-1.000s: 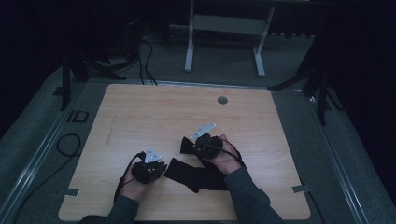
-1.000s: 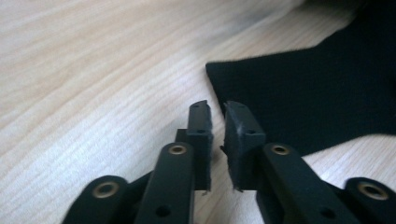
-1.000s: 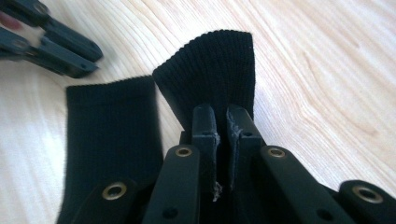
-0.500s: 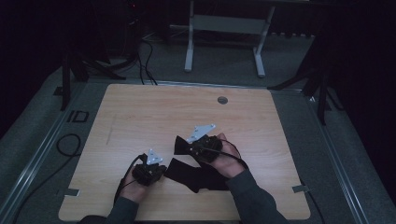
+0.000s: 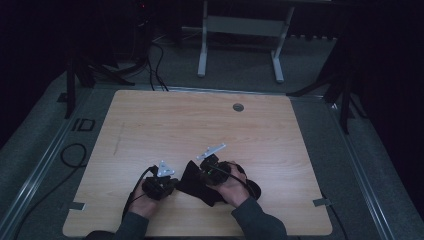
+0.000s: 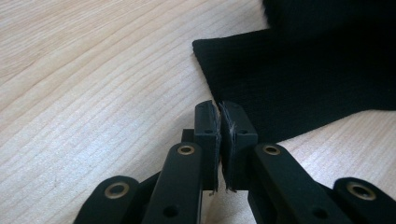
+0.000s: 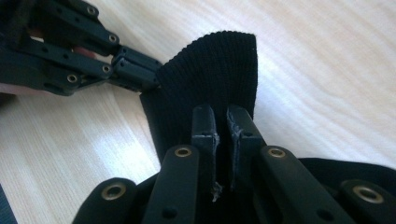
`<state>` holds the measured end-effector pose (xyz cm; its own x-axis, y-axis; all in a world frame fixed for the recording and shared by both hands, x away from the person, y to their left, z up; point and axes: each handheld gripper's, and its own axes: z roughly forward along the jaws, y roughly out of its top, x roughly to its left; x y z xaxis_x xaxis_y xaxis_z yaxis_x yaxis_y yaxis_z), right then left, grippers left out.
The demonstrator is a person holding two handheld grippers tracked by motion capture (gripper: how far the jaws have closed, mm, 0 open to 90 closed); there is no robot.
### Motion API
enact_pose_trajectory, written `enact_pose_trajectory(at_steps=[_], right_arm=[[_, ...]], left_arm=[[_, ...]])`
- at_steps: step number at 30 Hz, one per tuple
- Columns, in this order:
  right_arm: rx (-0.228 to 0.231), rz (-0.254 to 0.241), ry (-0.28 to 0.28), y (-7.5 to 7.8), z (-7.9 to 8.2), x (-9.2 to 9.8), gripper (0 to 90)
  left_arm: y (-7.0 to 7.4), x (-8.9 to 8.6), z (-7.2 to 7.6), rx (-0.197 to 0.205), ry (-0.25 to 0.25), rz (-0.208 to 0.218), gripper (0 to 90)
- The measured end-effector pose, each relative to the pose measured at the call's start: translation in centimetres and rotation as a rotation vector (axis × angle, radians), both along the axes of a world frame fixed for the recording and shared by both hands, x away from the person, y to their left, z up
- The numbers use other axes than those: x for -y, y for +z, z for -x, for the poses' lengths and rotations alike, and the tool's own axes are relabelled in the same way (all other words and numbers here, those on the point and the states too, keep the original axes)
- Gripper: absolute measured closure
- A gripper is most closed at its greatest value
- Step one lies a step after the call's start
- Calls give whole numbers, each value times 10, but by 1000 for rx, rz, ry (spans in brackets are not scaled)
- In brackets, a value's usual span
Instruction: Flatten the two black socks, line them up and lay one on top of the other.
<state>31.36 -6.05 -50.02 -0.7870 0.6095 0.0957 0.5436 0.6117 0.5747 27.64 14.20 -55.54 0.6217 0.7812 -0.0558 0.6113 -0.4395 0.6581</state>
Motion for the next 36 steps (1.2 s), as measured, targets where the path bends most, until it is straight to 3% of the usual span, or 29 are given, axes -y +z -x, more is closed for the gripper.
enact_pose_trajectory(at_steps=[8, 14, 21, 25, 30, 36], right_arm=[[-30, 43, 33, -17, 7, -14, 828], [-54, 58, 10, -25, 5, -18, 828], [-43, 31, -11, -18, 8, -15, 826], [-17, 48, -22, -11, 10, -13, 826], [-37, 90, -21, -23, 9, -20, 822], [-44, 90, -44, -24, 8, -21, 822]], left_arm=[[0, -1, 0, -1, 1, -1, 862], [0, -1, 0, -6, 0, -1, 865], [0, 0, 0, 1, 3, -3, 866], [0, 1, 0, 1, -2, -4, 866], [0, 2, 1, -1, -9, -6, 865], [0, 3, 1, 3, -12, -10, 866]])
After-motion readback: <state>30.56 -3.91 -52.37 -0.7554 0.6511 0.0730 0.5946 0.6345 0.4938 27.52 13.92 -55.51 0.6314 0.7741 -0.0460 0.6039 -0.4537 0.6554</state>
